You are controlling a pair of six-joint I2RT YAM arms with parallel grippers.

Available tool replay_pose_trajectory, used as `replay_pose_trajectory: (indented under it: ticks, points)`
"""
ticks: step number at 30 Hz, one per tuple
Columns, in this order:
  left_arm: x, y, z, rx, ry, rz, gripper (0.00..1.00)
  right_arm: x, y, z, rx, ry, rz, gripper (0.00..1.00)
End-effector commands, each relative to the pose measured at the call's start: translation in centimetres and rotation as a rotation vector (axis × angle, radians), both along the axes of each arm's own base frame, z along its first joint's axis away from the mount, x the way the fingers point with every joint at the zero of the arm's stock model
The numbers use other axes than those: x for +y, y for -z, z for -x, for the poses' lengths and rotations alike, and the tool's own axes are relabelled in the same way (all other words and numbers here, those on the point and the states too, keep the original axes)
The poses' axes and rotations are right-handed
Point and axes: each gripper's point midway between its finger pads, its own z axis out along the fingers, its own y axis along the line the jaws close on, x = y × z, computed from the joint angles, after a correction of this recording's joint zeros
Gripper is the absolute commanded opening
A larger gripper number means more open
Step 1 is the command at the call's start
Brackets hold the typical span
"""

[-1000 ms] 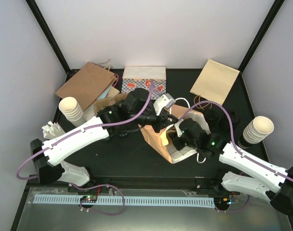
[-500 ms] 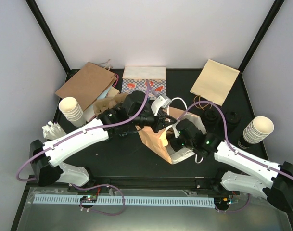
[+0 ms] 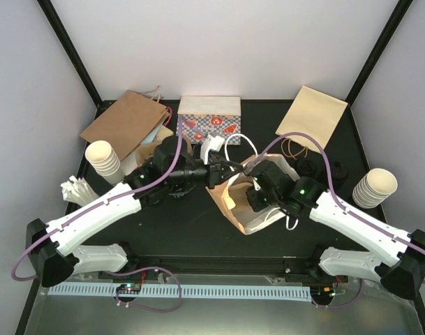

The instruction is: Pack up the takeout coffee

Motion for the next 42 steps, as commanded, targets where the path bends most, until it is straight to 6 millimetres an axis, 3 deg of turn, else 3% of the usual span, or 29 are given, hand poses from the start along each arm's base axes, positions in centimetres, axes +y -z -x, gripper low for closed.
replay_pose_trajectory:
  ticks: [1,11,19,29,42]
  points:
    - [0.5,-2.0,-0.4,0.01,0.006,0.099,0.02,-2.2,1.5,0.8,0.093,0.053,0.144,0.2]
    - [0.9,3.0,-1.6,0.156,-0.03,-0.002,0.02,-2.2,2.6,1.1,0.147,0.006,0.239,0.22]
    - [2.8,5.9,-3.3,0.187,-0.111,-0.095,0.02,0.2,4.6,0.6,0.148,-0.088,0.233,0.22]
    - [3.6,7.0,-4.0,0.14,-0.11,-0.205,0.02,2.1,7.6,-0.1,0.139,-0.161,0.261,0.23]
    - [4.8,6.5,-4.4,0.098,-0.143,-0.261,0.04,1.8,9.9,-0.6,0.145,-0.163,0.346,0.23]
